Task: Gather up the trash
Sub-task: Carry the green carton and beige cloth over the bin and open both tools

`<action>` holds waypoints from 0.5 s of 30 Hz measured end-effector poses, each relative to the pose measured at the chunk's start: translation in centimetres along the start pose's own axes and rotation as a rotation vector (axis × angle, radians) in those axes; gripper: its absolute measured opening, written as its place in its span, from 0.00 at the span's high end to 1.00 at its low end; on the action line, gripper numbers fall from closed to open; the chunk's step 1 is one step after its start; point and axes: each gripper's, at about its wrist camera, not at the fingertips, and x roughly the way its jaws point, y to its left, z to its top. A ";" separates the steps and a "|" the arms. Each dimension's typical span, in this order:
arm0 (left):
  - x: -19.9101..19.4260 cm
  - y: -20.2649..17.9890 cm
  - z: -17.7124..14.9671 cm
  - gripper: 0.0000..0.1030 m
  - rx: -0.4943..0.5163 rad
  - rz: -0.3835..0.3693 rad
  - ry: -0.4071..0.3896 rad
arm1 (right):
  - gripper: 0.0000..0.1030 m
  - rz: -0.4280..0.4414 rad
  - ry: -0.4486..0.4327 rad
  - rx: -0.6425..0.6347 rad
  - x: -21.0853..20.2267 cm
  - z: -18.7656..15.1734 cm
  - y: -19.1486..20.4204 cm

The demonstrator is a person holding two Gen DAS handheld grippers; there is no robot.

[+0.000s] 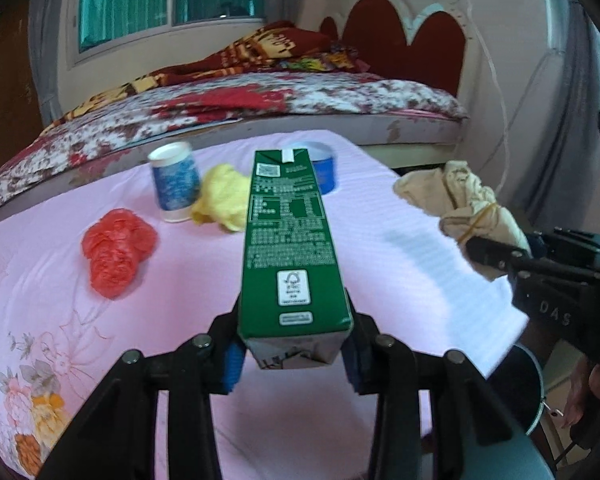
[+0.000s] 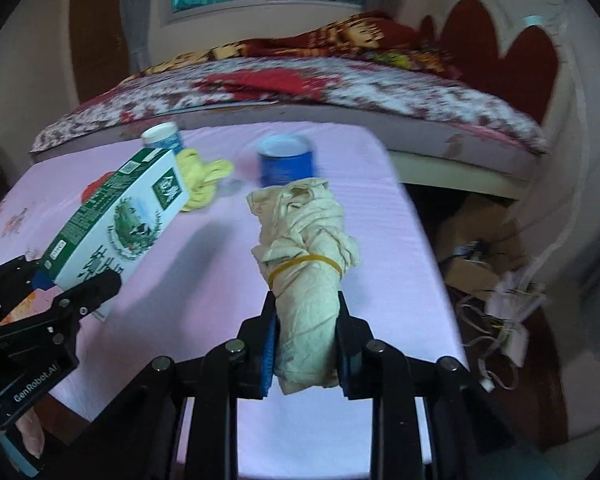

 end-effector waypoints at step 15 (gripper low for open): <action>-2.1 -12.6 -1.8 0.61 0.162 -0.184 0.005 | 0.75 -0.165 0.032 0.179 -8.1 -9.4 -12.5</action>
